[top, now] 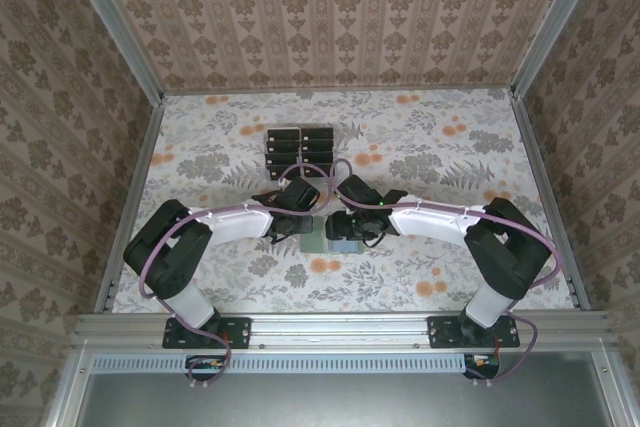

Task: Put the credit cards into the card holder

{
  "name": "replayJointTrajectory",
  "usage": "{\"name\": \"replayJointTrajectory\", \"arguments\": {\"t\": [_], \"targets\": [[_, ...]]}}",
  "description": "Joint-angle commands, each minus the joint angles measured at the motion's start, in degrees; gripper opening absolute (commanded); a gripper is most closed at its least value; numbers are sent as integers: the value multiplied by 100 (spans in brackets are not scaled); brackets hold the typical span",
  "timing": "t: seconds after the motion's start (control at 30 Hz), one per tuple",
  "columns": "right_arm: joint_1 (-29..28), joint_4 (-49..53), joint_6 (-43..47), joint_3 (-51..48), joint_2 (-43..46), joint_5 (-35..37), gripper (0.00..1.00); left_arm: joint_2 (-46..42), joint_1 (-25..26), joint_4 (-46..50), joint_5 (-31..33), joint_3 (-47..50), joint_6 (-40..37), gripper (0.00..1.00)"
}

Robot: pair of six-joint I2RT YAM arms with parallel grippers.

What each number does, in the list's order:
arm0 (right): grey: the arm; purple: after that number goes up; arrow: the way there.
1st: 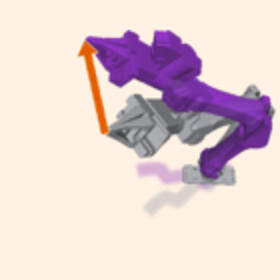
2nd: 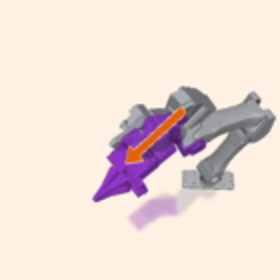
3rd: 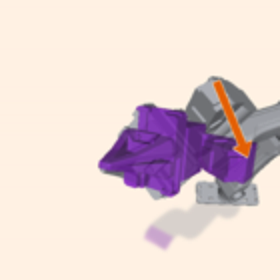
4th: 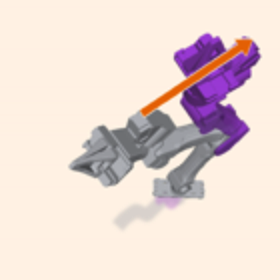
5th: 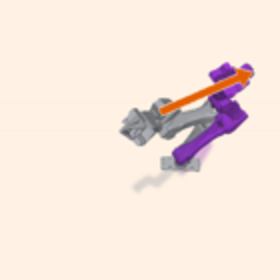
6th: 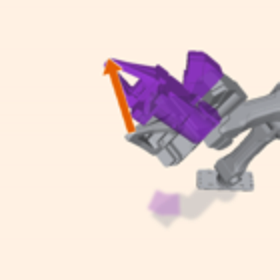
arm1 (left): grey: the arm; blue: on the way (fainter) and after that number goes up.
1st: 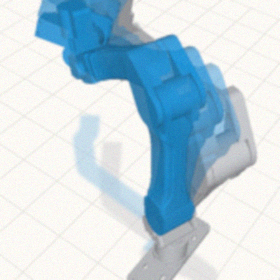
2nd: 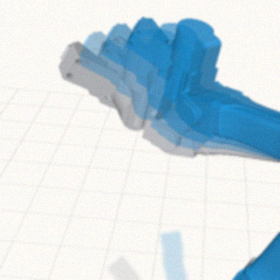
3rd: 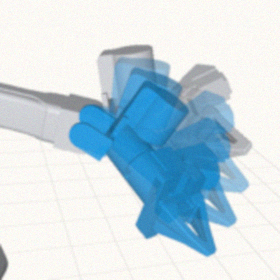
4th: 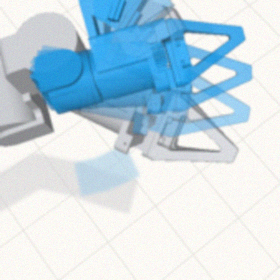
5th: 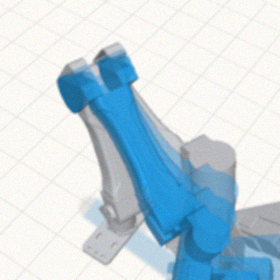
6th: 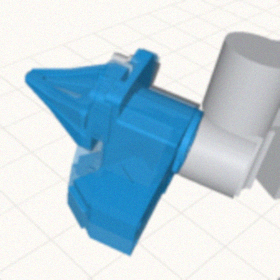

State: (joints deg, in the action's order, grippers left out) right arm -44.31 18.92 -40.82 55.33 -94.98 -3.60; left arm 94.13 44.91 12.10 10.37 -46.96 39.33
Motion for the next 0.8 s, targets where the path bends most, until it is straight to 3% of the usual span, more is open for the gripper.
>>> {"name": "replayJointTrajectory", "arguments": {"t": [0.0,0.77], "targets": [[80,404,127,52,264,453,58,193,-105,-50,63,28,-76,28],[326,-3,-191,-1120,631,579,55,216,-107,-58,79,118,-69,28]]}}
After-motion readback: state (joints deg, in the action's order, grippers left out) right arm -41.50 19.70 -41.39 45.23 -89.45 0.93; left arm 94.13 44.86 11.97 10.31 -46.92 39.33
